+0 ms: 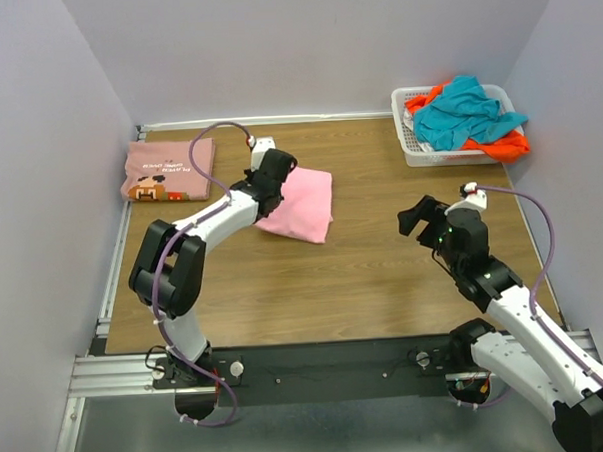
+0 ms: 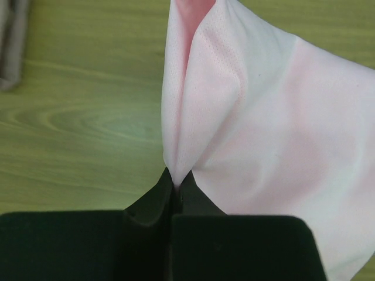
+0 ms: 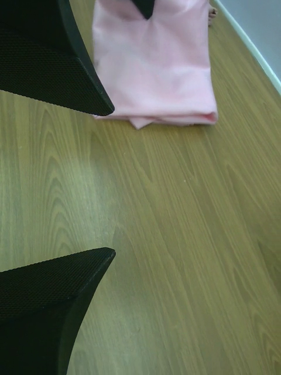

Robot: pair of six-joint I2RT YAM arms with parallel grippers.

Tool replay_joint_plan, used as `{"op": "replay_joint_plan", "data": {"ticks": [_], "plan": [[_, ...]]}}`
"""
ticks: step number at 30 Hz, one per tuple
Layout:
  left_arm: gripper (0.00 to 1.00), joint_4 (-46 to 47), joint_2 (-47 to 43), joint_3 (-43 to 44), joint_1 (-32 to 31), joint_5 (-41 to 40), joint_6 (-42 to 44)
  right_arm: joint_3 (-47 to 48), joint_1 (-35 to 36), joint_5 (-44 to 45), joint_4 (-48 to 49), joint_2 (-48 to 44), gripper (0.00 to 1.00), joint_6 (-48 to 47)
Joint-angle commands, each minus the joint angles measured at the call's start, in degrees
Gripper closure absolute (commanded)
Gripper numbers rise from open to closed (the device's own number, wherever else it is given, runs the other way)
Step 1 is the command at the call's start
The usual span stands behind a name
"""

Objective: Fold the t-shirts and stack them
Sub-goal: Neatly place the folded tshirt to the corner

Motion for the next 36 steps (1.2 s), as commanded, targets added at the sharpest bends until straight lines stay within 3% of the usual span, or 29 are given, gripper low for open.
{"op": "replay_joint_plan", "data": {"ticks": [1, 7, 10, 15, 26, 36], "plan": [[1.00, 2.43, 1.66, 4.06, 3.20, -10.20, 11.84, -0.95, 0.04, 4.64, -1.12, -1.39, 0.00, -2.04], [1.00, 5.86, 5.88, 9.77, 9.35, -16.62, 20.56, -1.30, 0.04, 6.13, -1.29, -1.30, 0.00, -2.74], [1.00, 8.66, 5.63, 10.49, 11.99, -14.87, 24.68, -1.21, 0.04, 6.13, -1.38, -0.51, 0.00, -3.45], [1.00, 20.88, 3.78, 7.24, 14.72, -11.97, 41.10, -1.39, 0.04, 7.10, -1.38, 0.37, 0.00, -3.80], [1.00, 20.45, 4.13, 14.18, 24.03, -3.09, 53.08, -1.04, 0.13, 8.68, -1.38, 3.80, 0.00, -4.77], [1.00, 15.71, 5.53, 19.80, 26.06, -0.36, 58.63, -1.04, -0.05, 8.95, -1.30, 4.94, 0.00, -4.59]]}}
